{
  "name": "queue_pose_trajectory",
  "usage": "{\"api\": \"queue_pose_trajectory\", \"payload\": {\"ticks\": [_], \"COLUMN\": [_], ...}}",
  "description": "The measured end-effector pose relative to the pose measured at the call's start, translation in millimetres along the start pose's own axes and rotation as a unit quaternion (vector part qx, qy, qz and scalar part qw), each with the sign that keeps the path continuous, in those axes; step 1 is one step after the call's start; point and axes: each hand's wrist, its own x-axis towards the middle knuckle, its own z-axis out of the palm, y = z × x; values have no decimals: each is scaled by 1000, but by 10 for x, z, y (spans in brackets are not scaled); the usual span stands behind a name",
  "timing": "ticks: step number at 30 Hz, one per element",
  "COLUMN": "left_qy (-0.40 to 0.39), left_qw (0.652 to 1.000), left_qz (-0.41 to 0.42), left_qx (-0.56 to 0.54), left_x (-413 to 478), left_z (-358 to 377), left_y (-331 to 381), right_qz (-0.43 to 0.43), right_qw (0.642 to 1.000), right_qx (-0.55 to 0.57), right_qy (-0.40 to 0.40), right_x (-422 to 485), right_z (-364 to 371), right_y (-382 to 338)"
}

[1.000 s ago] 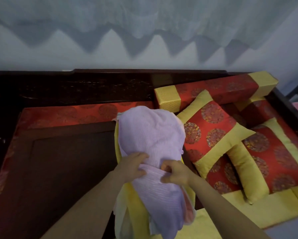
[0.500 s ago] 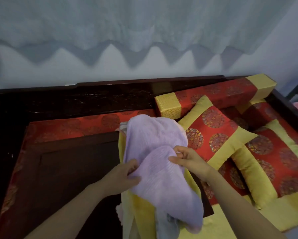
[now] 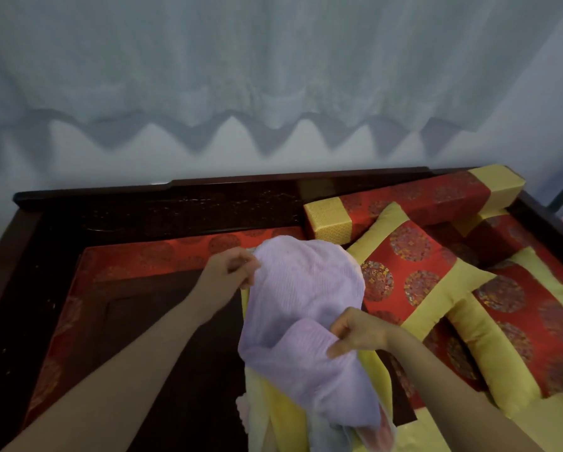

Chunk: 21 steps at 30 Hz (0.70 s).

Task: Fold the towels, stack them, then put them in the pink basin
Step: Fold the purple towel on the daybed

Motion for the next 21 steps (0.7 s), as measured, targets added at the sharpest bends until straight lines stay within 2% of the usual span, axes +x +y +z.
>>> {"api": "queue_pose_trajectory", "payload": {"ticks": [2, 5, 9, 13, 17, 21], "left_qy": [-87, -199, -221, -283, -221, -172], "left_qw": [995, 968, 946, 935, 932, 969], "left_qz": [-49, -62, 12, 52, 129, 79], "left_qx": [5, 138, 238, 208, 257, 159], "left_x": [-54, -127, -28, 35, 29, -116], "left_z": [89, 406, 538, 637, 581, 78], "left_y": [-9, -148, -273, -158, -20, 264], "right_qz": [-25, -89, -121, -125, -72, -21], "right_qw": [999, 995, 990, 988, 991, 991], "right_qx": [12, -5, -43, -78, -107, -128], "right_qy": [26, 46, 50, 49, 35, 20], "right_x": [-62, -90, -97, -140, -195, -321], "right_z": [-36, -108, -225, -238, -255, -215], "right_y": [-60, -330, -530, -571, -487, -142]}}
